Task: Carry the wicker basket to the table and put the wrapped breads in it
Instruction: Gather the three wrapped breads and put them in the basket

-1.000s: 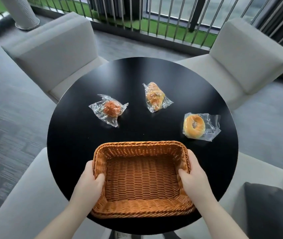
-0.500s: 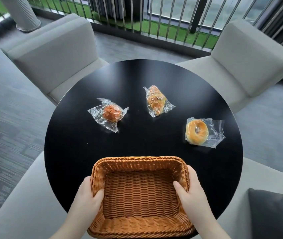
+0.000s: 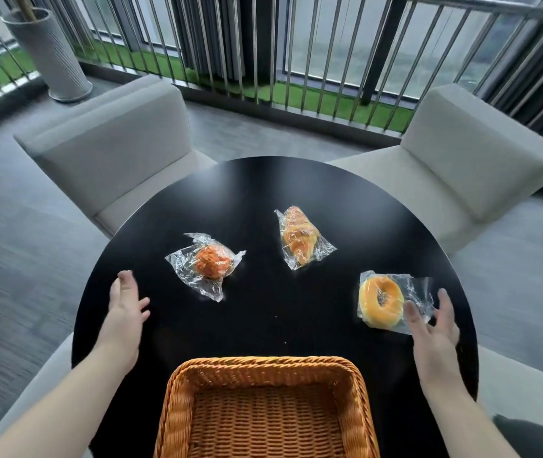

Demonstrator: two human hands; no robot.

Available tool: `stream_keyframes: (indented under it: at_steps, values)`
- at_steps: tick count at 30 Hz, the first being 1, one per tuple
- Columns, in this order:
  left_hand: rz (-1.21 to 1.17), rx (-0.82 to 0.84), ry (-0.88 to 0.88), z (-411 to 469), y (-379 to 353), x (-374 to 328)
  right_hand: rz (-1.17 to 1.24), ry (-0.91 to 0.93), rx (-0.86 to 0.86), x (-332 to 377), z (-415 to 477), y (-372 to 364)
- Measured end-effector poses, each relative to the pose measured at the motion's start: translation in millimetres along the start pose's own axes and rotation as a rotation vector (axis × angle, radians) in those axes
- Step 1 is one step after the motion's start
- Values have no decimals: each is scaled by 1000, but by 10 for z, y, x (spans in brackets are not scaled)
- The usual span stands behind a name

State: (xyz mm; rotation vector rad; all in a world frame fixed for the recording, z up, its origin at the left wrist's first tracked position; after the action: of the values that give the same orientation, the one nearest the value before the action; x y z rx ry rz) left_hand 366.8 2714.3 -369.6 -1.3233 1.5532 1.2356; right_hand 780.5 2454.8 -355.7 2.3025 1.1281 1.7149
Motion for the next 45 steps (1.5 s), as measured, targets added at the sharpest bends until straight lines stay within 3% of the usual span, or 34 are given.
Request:
stream_keyframes:
  at_steps: [7, 14, 27, 34, 39, 45]
  values:
    - [78, 116, 27, 266, -625, 43, -94, 34, 21, 101, 239, -412]
    - [157, 151, 5, 463, -1174, -164, -347, 41, 45, 374, 695, -732]
    - [356, 374, -158, 755, -2038, -180, -684, 174, 290, 1006, 979, -1706]
    - [402, 473, -190, 393, -2382, -252, -626, 284, 440, 944, 805, -2015]
    - [266, 464, -123, 271, -2352, -11, -487, 273, 516, 843, 680, -2019]
    - [294, 474, -107, 40, -2201, -32, -522, 320, 548, 753, 470, -1929]
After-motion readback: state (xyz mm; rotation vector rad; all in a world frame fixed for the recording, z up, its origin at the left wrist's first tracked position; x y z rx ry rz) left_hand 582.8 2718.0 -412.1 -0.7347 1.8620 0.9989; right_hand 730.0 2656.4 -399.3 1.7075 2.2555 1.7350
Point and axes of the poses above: each hand's wrist, its own z-axis towards the middle knuckle, its own y-axis out of the back of the hand, x = y × z, the point moved 6 cm from there along z, towards the middle knuckle, and after that the axes turned 9 degrees about -y, right-handed, at the moved point
